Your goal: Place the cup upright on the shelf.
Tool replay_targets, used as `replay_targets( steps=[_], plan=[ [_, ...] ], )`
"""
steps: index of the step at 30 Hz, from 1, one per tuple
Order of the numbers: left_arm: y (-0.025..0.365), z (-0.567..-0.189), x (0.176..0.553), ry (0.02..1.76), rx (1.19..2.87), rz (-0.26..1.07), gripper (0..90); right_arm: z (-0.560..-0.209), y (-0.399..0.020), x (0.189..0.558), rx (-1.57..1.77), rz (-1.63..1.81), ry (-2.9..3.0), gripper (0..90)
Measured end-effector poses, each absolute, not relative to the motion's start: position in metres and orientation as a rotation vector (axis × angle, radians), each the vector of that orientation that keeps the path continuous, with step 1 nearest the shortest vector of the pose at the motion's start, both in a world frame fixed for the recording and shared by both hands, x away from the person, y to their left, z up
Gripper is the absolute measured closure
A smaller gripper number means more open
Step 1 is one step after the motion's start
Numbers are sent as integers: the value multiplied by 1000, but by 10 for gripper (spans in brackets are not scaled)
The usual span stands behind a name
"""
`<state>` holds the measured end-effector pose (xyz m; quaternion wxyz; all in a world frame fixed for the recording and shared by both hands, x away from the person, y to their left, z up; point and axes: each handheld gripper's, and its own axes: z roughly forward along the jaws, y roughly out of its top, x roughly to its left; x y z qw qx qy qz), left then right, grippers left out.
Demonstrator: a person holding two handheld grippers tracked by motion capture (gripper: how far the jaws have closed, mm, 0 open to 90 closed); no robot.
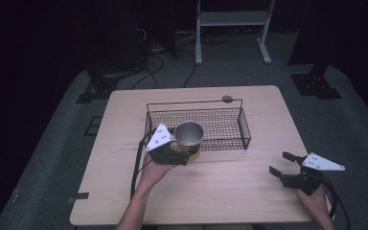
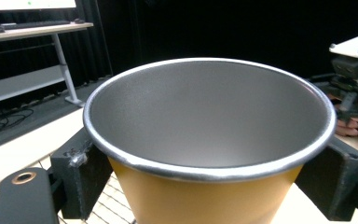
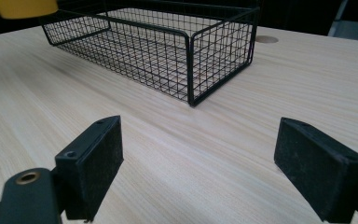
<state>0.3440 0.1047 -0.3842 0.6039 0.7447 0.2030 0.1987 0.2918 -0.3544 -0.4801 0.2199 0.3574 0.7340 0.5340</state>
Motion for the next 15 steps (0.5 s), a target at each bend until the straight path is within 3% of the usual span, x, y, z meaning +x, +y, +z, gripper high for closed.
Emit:
replay_targets(
  steps=[15],
  plan=[
    [104,-364,388,479,1715,456,134,-480,-354,292,990,1479,2030,144]
  ],
)
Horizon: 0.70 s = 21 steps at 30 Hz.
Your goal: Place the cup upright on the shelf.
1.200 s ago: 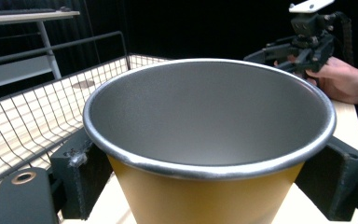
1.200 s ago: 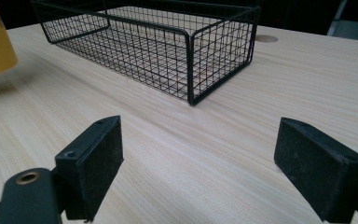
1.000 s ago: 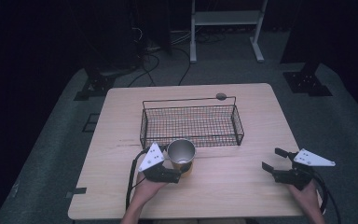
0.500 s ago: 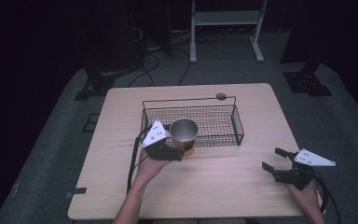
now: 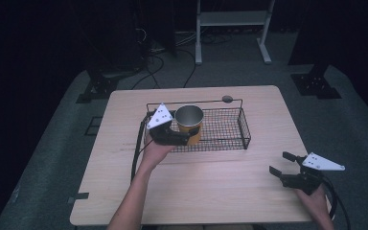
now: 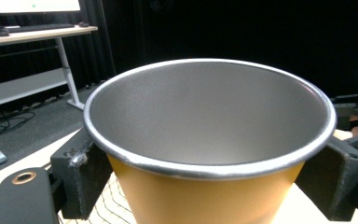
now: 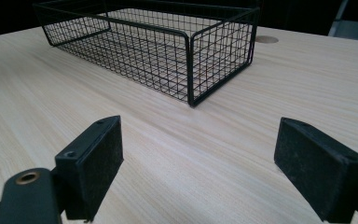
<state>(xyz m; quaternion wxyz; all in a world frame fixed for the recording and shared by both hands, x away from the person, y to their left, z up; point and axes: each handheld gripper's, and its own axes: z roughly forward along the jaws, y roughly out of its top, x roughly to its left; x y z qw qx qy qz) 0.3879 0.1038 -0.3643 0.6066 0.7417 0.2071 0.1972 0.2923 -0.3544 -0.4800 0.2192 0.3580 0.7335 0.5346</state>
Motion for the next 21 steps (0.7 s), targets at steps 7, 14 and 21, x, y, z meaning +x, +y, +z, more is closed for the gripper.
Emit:
replay_targets(
  steps=[7,14,21],
  plan=[
    [96,-357,408,458,1739,455,134,-480,-355,293,989,1483,2031,144],
    [92,-353,424,452,1738,440,135,-480,-355,293,986,1485,2031,144],
    [90,-351,439,453,1734,436,135,-480,-354,293,988,1484,2033,144]
  ],
)
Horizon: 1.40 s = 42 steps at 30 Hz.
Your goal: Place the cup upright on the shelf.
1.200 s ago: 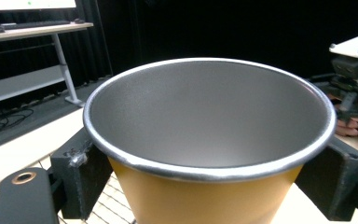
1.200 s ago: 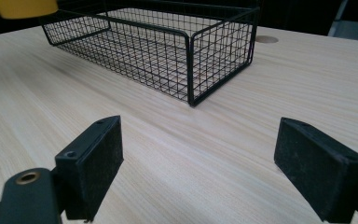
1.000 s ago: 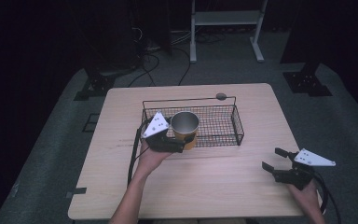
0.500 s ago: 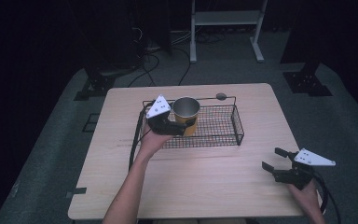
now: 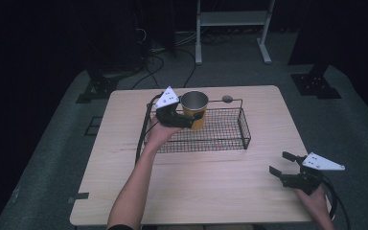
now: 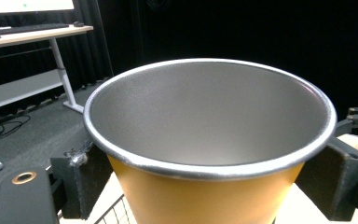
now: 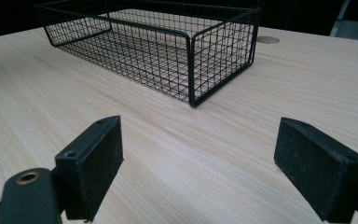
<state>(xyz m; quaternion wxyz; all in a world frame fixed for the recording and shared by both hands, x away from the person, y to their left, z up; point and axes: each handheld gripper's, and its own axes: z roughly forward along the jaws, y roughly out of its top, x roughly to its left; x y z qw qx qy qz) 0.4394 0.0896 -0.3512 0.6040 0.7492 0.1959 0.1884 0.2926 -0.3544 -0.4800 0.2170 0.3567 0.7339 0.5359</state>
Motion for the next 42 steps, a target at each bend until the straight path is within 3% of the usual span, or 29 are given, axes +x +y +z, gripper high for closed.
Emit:
replay_targets(
  steps=[42],
  plan=[
    [85,-394,496,449,1838,332,133,-480,-354,294,985,1490,2034,144]
  ],
)
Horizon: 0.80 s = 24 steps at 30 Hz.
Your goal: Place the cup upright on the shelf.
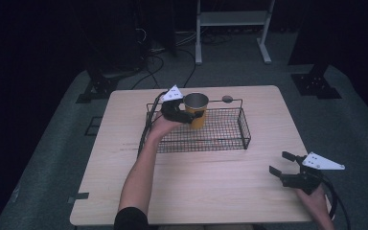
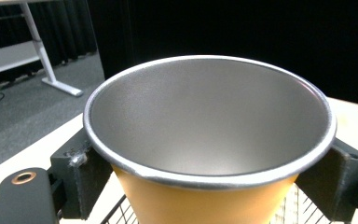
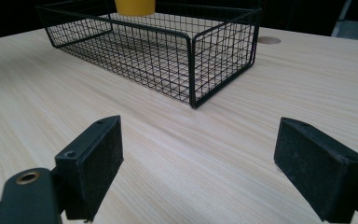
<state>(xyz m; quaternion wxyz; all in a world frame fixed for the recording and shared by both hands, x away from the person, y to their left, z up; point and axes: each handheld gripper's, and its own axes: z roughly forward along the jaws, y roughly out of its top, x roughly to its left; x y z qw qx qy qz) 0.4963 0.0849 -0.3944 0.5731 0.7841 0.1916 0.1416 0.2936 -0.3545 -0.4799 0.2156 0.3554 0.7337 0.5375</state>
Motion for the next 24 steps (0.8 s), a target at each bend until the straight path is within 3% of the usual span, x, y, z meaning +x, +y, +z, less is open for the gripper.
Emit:
replay_targets(
  steps=[24],
  plan=[
    [73,-423,505,444,1971,238,126,-480,-355,293,981,1495,2036,144]
  ],
)
